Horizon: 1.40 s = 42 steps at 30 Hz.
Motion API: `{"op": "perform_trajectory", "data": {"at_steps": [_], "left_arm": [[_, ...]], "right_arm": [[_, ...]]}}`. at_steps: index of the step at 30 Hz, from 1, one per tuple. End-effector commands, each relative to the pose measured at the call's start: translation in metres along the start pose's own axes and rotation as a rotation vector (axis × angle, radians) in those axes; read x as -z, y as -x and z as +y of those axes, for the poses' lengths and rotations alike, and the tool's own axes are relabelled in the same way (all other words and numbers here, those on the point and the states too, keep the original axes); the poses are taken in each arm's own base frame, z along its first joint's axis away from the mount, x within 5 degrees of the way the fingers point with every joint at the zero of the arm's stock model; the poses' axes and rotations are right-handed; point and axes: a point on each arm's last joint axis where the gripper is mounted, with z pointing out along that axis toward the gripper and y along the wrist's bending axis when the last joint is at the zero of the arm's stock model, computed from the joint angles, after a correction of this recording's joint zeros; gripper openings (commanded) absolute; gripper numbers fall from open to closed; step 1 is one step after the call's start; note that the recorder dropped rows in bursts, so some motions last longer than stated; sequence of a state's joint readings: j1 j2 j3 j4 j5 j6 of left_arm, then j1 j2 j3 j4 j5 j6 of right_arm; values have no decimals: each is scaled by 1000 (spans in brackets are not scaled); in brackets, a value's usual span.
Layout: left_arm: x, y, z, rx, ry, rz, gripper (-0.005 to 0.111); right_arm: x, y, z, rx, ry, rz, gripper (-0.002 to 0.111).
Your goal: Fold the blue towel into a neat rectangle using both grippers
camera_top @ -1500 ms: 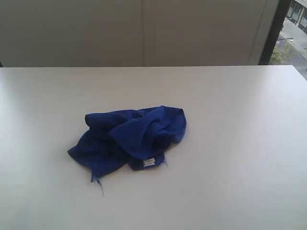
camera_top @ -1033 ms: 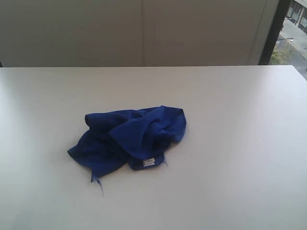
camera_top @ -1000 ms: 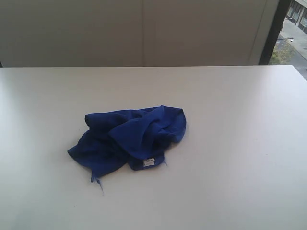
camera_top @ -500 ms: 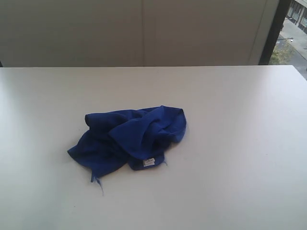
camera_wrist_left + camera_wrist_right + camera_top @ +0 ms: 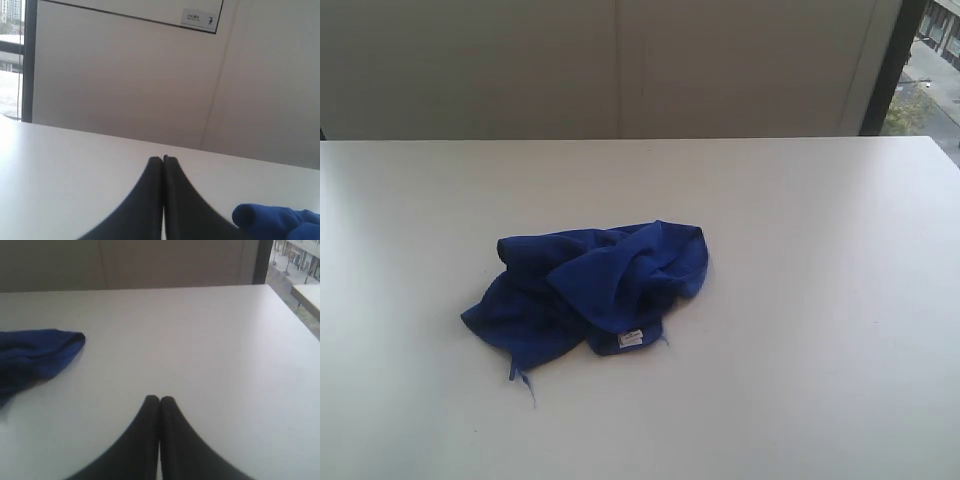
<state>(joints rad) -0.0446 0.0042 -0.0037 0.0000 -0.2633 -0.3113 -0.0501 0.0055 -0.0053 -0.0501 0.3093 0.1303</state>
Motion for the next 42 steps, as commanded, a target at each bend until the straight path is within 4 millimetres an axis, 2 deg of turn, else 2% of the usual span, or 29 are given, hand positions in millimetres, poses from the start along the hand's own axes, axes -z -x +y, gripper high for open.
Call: {"op": "perform_trajectory", "data": {"at_steps": [1, 10, 13, 15, 17, 19, 22, 25, 29, 32, 35, 38, 42], "left_arm": [[1, -8, 2, 30, 16, 76, 0], [6, -33, 6, 26, 66, 359, 0], [9, -39, 7, -38, 65, 437, 0], [9, -39, 7, -38, 64, 427, 0], [8, -38, 6, -38, 63, 418, 0], [8, -38, 6, -38, 62, 415, 0], [8, -38, 6, -38, 62, 415, 0], [8, -38, 6, -38, 62, 415, 0], [8, -38, 6, -38, 62, 415, 0], [8, -38, 6, -38, 62, 415, 0], [8, -38, 6, -38, 62, 415, 0], [8, -38, 6, -38, 62, 415, 0], [8, -38, 6, -38, 62, 415, 0]], "right_arm": [[2, 18, 3, 2, 31, -219, 0], [28, 64, 9, -5, 113, -808, 0], [35, 69, 9, -37, 140, -893, 0], [34, 69, 9, -51, 143, -879, 0], [28, 63, 9, -99, 149, -791, 0], [17, 53, 7, -197, 144, -599, 0], [13, 53, 6, -282, 109, -390, 0], [8, 73, 7, -291, 68, -240, 0], [-8, 108, 12, -122, 30, 4, 0], [-33, 129, 26, 17, 130, 231, 0], [-61, 144, 51, 142, 359, 390, 0], [-92, 144, 75, 252, 554, 477, 0], [-136, 128, 101, 327, 612, 572, 0]]}}
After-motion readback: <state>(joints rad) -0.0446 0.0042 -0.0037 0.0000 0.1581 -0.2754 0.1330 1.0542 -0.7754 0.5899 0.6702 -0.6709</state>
